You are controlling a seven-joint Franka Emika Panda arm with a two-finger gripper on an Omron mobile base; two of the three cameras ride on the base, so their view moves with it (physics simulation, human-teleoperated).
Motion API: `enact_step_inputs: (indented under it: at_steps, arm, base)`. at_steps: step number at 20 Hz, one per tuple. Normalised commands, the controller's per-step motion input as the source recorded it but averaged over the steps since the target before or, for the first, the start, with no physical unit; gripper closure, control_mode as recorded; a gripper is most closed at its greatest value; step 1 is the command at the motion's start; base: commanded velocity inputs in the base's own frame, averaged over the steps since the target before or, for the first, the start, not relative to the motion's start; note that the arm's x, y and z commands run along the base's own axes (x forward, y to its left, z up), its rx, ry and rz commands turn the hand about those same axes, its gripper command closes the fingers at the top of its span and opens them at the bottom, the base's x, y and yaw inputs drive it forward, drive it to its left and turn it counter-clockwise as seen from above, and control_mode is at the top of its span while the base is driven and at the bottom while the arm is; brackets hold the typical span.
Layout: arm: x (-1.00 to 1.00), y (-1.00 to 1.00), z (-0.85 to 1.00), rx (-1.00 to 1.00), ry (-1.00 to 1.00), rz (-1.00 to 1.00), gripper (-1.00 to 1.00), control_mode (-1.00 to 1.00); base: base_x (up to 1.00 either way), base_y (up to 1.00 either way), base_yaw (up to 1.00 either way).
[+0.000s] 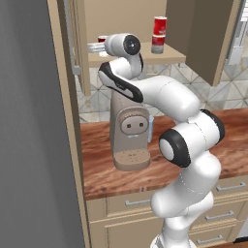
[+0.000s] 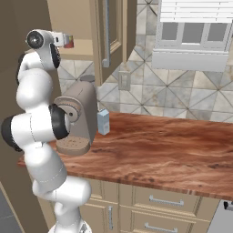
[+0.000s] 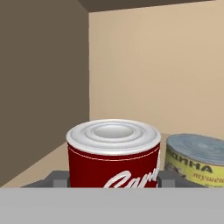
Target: Stack two cans on top of the other two cans in the cabinet.
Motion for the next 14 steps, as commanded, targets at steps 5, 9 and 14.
enact_step_inputs:
  at_steps: [5,9,14]
  arm:
    - [0.0,0.0,0.0,0.0,0.0,0.0,1.0,-1.0]
    - [0.0,0.0,0.0,0.0,0.0,0.0,1.0,-1.0]
    - [0.0,0.0,0.0,0.0,0.0,0.0,1.0,-1.0]
  base:
    - [0.0,0.0,0.0]
    - [0.0,0.0,0.0]
    - [0.0,0.0,0.0]
